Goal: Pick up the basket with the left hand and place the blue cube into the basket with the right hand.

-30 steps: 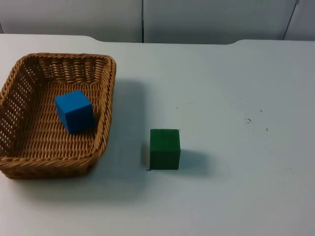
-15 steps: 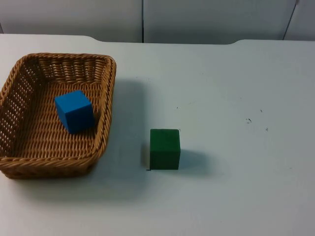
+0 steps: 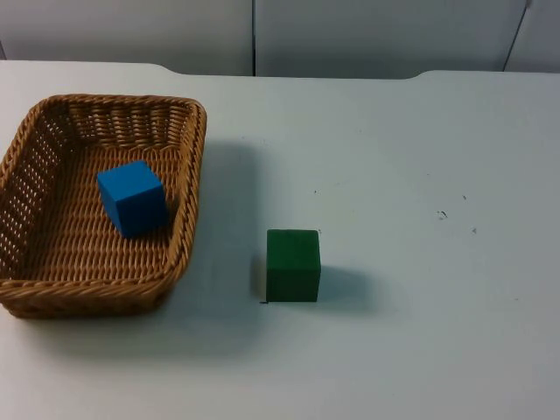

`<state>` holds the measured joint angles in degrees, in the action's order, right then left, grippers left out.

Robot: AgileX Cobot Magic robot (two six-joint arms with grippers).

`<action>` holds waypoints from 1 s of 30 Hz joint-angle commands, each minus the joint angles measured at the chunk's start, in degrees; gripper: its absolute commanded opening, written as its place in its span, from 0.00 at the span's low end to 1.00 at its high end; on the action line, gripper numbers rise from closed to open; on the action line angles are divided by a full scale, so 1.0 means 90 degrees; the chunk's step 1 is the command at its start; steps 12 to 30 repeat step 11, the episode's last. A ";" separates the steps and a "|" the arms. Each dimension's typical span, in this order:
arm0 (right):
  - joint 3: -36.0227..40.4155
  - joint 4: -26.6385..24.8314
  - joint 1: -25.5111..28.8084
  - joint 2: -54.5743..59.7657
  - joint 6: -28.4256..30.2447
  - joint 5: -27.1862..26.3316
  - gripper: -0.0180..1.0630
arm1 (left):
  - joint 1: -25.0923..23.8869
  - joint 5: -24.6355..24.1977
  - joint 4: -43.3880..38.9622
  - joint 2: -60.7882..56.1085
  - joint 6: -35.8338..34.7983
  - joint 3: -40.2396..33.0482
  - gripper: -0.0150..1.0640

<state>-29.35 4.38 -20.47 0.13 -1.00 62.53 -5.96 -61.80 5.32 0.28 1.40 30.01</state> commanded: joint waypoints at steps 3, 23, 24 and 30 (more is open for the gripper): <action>0.0036 -0.0024 0.0940 -0.0015 0.0034 -0.0089 0.99 | 0.0046 0.0077 0.0013 -0.0032 -0.0009 -0.0010 0.94; 0.0036 -0.0024 0.2255 -0.0015 0.0034 -0.0089 0.99 | 0.0046 0.0077 0.0013 -0.0032 -0.0009 -0.0010 0.94; 0.0036 -0.0024 0.2255 -0.0015 0.0034 -0.0089 0.99 | 0.0046 0.0077 0.0013 -0.0032 -0.0009 -0.0010 0.94; 0.0036 -0.0024 0.2255 -0.0015 0.0034 -0.0089 0.99 | 0.0046 0.0077 0.0013 -0.0032 -0.0009 -0.0010 0.94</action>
